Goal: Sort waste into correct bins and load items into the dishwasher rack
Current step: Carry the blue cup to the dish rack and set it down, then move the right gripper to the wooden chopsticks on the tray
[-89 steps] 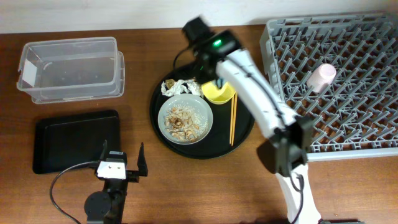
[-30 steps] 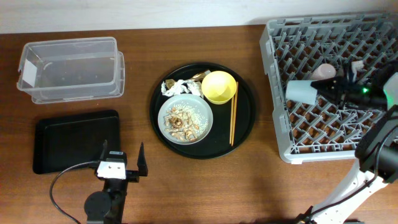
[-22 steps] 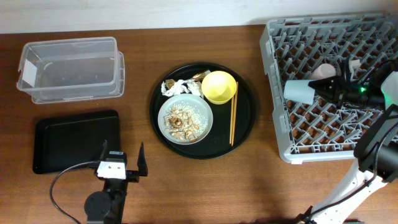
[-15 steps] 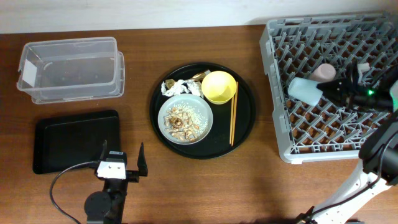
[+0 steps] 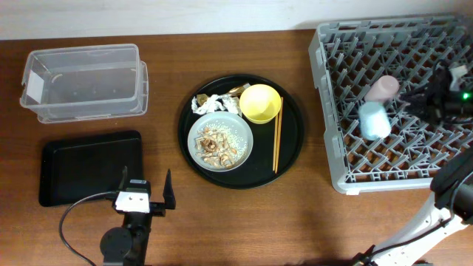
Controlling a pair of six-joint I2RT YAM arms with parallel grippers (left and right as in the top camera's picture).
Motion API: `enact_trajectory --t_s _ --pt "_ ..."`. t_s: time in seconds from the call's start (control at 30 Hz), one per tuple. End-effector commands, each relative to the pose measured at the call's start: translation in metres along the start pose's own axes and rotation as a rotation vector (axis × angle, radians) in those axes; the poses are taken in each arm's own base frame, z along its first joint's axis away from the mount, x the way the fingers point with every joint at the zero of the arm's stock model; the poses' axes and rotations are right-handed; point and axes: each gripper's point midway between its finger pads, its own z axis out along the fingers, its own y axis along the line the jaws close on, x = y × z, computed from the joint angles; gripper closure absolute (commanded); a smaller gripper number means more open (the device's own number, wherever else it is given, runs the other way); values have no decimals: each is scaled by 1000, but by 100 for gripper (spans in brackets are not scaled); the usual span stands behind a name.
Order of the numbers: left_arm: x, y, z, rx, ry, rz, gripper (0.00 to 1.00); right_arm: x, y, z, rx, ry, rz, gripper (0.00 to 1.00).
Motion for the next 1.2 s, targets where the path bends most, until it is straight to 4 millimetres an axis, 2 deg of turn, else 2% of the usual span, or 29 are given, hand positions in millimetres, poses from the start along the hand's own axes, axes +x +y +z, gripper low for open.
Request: enact_trajectory --t_s 0.0,0.1,0.17,0.2,0.27,0.37,0.5,0.7,0.8,0.9,1.17 --pt "3 -1 0 1 4 12 1 2 22 -48 183 -136 -29 59" --pt "3 -1 0 1 4 12 1 8 40 -51 212 -153 -90 59" --pt "3 -1 0 1 4 12 1 12 46 -42 259 -135 -123 60" --pt "3 -1 0 1 4 12 1 15 49 -35 283 -117 -144 65" --pt "3 -1 0 1 4 12 1 21 61 -16 318 -78 -196 67" --pt "3 -1 0 1 4 12 1 41 98 25 324 11 -371 66" --pt "3 -1 0 1 4 12 1 65 135 78 469 39 -527 66" --pt "3 -1 0 1 4 12 1 88 160 120 702 -43 -616 67" --pt "3 -1 0 1 4 12 1 112 156 143 757 2 -619 76" --pt "3 -1 0 1 4 12 1 132 139 162 794 63 -581 83" --pt "3 -1 0 1 4 12 1 175 96 217 729 247 -522 81"
